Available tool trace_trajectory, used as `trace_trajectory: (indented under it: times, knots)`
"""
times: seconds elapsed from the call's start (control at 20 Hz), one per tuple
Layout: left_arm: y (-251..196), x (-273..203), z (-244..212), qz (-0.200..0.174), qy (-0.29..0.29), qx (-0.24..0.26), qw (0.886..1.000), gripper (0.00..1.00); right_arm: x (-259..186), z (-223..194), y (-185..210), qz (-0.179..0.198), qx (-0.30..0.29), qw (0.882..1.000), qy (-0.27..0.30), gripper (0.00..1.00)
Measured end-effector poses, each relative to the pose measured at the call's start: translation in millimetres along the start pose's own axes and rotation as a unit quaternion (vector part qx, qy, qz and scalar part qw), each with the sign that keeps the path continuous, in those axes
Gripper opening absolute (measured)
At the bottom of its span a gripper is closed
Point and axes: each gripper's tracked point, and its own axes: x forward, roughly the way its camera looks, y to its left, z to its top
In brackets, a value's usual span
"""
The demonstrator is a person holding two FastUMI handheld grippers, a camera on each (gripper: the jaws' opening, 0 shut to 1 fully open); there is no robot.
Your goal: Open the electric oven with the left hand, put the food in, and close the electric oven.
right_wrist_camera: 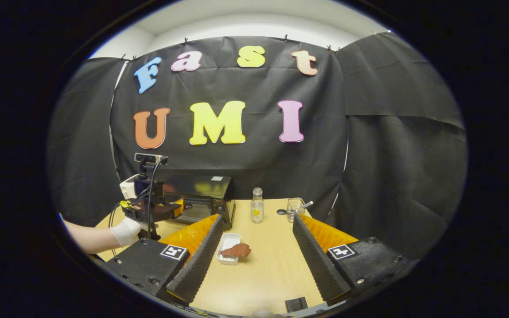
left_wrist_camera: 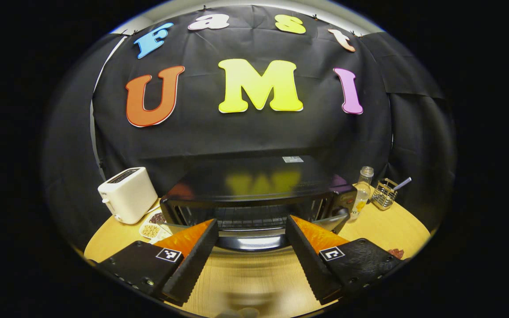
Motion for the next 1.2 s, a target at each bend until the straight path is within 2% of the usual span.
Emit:
trace_trajectory:
  times: [0.1,0.2,0.35,0.4,0.45,0.55,0.7,0.75,0.8,1.0,1.2]
  knots:
    - [-1,-19,-15,-0.003,0.004,0.008,1.000,0.98,-4,-4,1,0.003,0.000,1.000,0.002,0.97]
    - [-1,-31,-42,-0.006,0.022,0.001,1.000,0.97,-7,-9,2,0.008,0.001,1.000,0.007,1.00]
    - [2,-48,-78,-0.002,0.053,-0.012,0.999,0.97,-10,-18,3,0.013,-0.001,1.000,0.014,0.97]
    - [1,-51,-88,-0.002,0.059,-0.013,0.998,0.97,-11,-20,4,0.014,-0.003,1.000,0.016,1.00]
    - [0,-53,-99,-0.003,0.071,-0.012,0.997,0.97,-11,-24,4,0.016,-0.005,1.000,0.021,0.97]
    - [0,-57,-115,0.002,0.085,-0.007,0.996,0.97,-13,-30,5,0.016,-0.011,0.999,0.029,1.00]
    - [-4,-57,-126,0.000,0.092,0.000,0.996,0.96,-15,-40,5,0.016,-0.020,0.999,0.041,1.00]
    - [-4,-56,-131,0.000,0.094,0.008,0.996,0.94,-16,-43,5,0.016,-0.022,0.999,0.045,0.97]
    - [-5,-56,-139,0.000,0.101,0.011,0.995,0.94,-17,-46,5,0.016,-0.022,0.998,0.049,1.00]
    - [-4,-52,-168,-0.001,0.138,-0.012,0.990,0.95,-21,-50,1,0.006,-0.022,0.998,0.057,1.00]
    - [-4,-50,-169,-0.002,0.137,-0.002,0.991,0.95,-18,-55,-3,0.001,-0.027,0.998,0.065,0.97]
